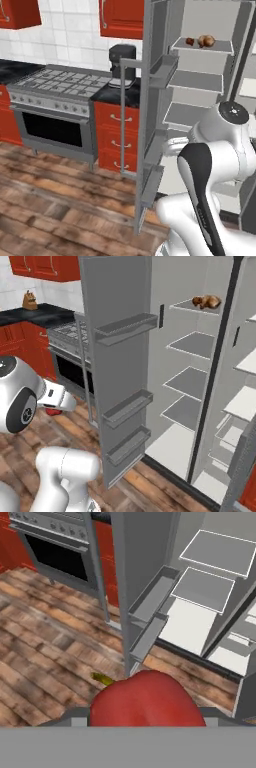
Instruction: Gather the bell pepper and tomato from the fridge and place them on a tray on the dining counter. Then gather the chicken drumsticks from the fridge and place them on the other tray.
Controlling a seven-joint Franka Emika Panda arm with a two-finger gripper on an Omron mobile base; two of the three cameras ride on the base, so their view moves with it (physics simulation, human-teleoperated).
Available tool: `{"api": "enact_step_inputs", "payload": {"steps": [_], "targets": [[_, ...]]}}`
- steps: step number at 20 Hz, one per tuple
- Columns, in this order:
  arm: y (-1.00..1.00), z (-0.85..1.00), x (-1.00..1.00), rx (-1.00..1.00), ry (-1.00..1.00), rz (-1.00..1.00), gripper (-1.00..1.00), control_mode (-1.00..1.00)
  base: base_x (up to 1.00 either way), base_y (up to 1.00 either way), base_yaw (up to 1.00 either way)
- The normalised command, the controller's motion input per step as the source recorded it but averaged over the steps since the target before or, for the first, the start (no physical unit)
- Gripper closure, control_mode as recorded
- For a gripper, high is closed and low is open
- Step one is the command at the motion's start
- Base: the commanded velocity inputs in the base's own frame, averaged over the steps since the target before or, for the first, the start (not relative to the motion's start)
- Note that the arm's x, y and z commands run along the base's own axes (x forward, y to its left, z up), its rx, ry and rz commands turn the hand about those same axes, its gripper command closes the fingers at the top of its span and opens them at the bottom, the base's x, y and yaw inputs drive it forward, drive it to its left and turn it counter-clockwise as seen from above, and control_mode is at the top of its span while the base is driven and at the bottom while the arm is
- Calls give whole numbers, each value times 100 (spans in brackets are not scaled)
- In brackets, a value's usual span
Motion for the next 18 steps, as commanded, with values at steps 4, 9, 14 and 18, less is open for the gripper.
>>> {"api": "enact_step_inputs", "payload": {"steps": [4, 9, 14, 18], "targets": [[0, 0, 0, 0, 0, 0, 100, 100, -41, 43, 45], [0, 0, 0, 0, 0, 0, 100, 100, -23, 61, 51], [0, 0, 0, 0, 0, 0, 100, 100, 2, 74, 47], [0, 0, 0, 0, 0, 0, 100, 100, 58, 54, 34]]}}
